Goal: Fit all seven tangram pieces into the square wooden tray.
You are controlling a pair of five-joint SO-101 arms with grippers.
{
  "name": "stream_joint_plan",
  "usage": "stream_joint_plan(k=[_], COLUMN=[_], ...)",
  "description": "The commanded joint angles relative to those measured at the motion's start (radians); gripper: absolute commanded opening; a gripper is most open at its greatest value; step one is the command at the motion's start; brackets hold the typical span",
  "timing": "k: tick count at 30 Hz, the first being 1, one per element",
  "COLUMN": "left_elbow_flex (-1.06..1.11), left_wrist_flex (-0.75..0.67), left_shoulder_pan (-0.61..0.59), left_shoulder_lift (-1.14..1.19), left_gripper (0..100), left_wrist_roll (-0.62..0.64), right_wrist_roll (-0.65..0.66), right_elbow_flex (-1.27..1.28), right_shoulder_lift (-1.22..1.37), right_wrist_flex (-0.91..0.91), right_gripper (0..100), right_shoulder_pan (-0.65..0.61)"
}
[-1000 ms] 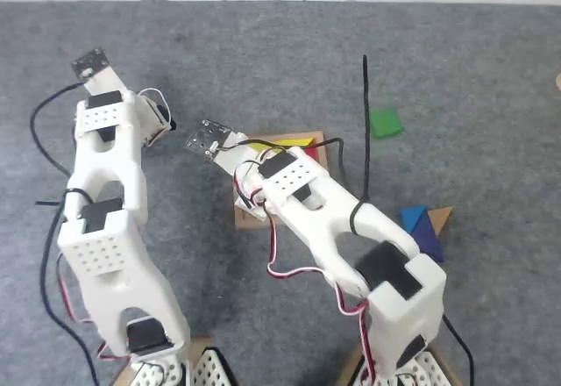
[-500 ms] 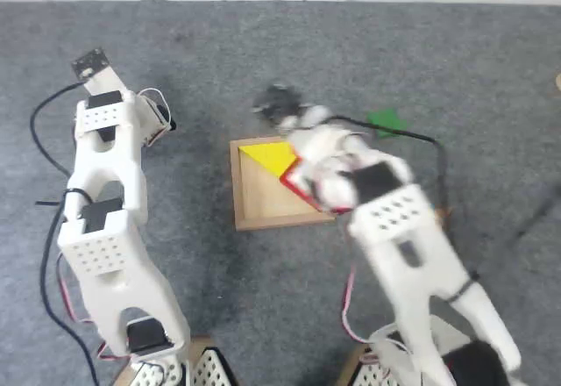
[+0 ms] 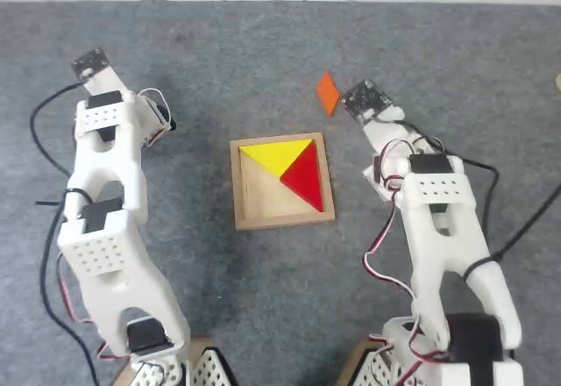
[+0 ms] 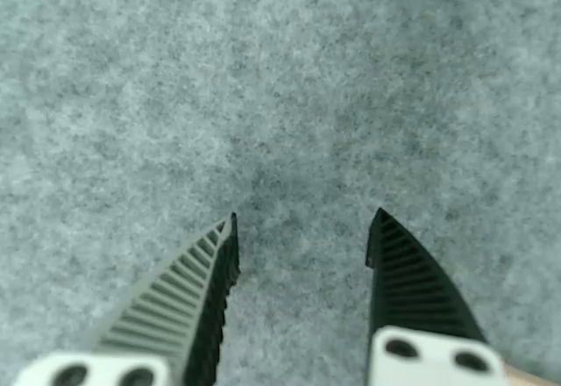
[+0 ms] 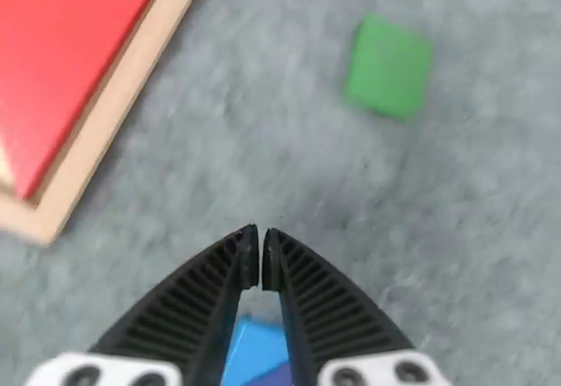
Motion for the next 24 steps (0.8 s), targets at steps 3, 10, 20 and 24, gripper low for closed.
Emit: stream_joint_plan(k=[3, 10, 20, 24], left_elbow_flex=[-0.005, -0.005, -0.004, 0.007], left_wrist_flex=[-0.018, -0.018, -0.014, -0.018], left_shoulder_pan=[0.011, 0.011, 0.028, 0.031], left_shoulder_lift=[-0.031, -0.031, -0.031, -0.031], left_gripper=[23, 23, 23, 23], left_wrist_roll=[-0.015, -0.015, -0.055, -0.057], right_wrist_roll=[-0.141, -0.308, -0.279, -0.278], right_elbow_flex=[-0.249, -0.706, -1.235, -1.399], right_shoulder_lift=[0.113, 0.559, 1.095, 1.191], right_wrist_flex=[-0.058, -0.090, -0.031, 0.087], right_gripper=[7.5, 7.7, 18.4, 20.3], right_shoulder_pan=[-0.099, -0.225, -0.220, -0.194])
